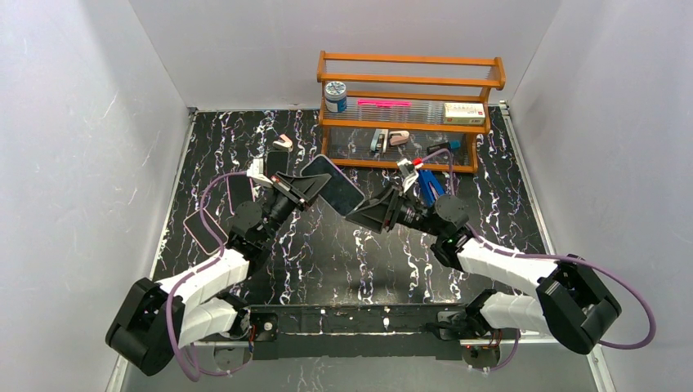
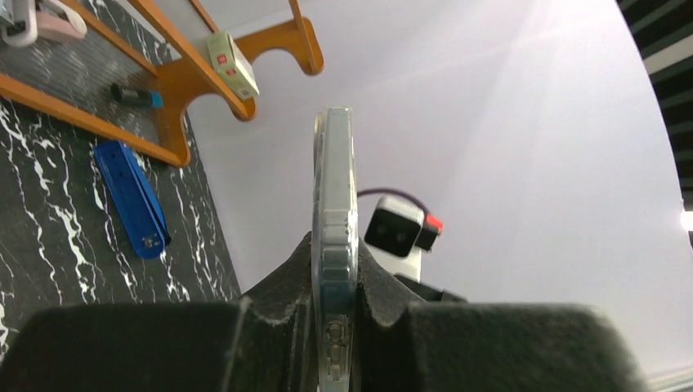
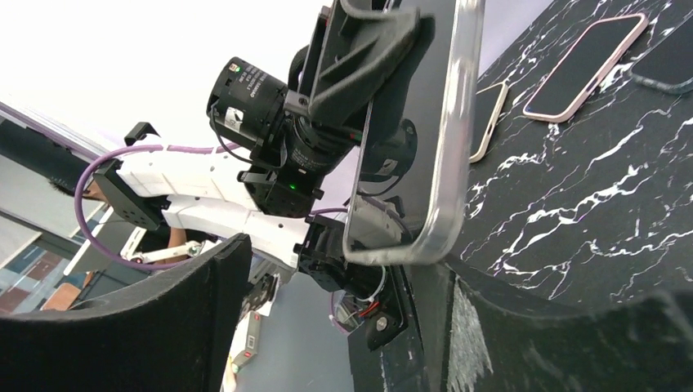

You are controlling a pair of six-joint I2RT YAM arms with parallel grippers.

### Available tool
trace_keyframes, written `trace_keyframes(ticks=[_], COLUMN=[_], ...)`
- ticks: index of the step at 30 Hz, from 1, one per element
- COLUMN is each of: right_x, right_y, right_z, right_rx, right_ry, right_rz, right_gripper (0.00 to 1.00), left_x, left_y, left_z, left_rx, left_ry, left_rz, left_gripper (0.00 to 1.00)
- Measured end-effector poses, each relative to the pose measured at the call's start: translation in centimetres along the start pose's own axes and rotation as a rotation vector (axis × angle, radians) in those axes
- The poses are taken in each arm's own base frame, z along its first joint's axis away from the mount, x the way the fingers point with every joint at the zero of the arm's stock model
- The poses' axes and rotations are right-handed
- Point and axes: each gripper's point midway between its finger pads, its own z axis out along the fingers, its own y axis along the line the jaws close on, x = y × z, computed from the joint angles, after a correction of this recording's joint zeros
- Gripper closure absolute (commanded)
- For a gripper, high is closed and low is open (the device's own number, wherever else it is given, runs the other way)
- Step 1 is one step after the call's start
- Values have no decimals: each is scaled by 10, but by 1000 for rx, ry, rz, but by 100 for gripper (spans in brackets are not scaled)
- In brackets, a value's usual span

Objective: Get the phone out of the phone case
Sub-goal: Pick up the phone at the center of the board, then remove the phone case from the phone.

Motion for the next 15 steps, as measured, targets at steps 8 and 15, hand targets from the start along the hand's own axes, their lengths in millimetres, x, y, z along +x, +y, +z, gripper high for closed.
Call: trace_keyframes(ticks=[8,15], right_x=[17,11], right_y=[-2,-8], right_z=[8,12], right_rx=[3,13], right_ry=[-6,-45], right_rz=[1,-9], right_gripper=[43,46], left_x=[-13,-10], left_y=[-3,2], left_z=[3,1], left_rx=[-7,-21], left_ry=[-102,-111], left_rz=[-29,-46], left_gripper=[100,100])
